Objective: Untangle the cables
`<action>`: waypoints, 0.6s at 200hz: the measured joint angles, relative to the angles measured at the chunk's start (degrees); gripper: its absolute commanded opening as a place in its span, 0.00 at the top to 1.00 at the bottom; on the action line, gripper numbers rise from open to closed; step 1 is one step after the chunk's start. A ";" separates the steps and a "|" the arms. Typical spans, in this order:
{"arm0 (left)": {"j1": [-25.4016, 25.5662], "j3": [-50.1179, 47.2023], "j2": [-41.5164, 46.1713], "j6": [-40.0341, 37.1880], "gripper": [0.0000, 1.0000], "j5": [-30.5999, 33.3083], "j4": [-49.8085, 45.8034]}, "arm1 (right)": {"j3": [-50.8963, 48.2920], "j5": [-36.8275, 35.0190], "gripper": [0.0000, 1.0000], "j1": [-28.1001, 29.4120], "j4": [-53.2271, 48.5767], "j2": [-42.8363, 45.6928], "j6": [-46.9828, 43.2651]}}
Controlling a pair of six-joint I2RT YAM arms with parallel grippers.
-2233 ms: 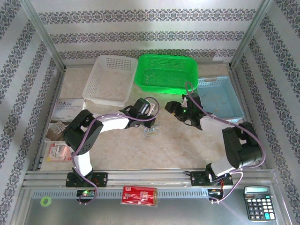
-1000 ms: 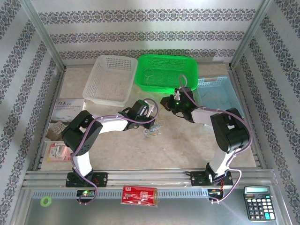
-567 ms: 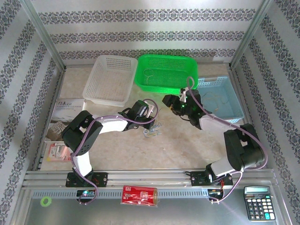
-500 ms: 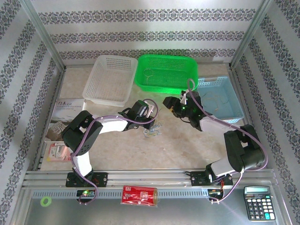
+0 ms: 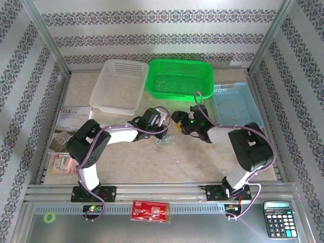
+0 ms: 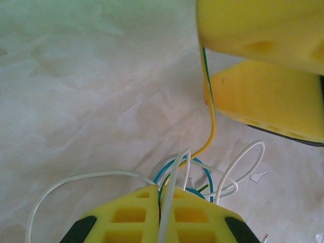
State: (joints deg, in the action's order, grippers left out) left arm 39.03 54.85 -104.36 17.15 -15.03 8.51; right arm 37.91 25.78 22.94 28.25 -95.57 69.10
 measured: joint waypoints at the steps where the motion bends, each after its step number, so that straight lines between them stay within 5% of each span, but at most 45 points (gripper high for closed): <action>1: 0.00 0.00 0.00 0.00 1.00 0.00 0.00 | 0.04 0.00 0.35 0.00 0.07 -0.07 0.04; 34: 0.00 -0.72 0.22 0.02 1.00 -0.02 0.48 | 3.72 -0.04 0.49 -0.07 2.40 -3.65 1.18; 73: 0.00 -1.40 0.59 0.02 1.00 -0.24 1.03 | 6.25 0.39 1.00 -0.72 5.18 -7.17 1.49; 120: 0.00 -2.16 0.87 0.46 1.00 -0.31 1.60 | 6.27 1.16 1.00 -2.60 5.73 -6.95 1.03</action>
State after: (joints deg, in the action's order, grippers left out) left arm 39.03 52.69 -103.48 17.61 -15.33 10.11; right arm 44.18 26.94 20.34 33.98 -102.52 70.13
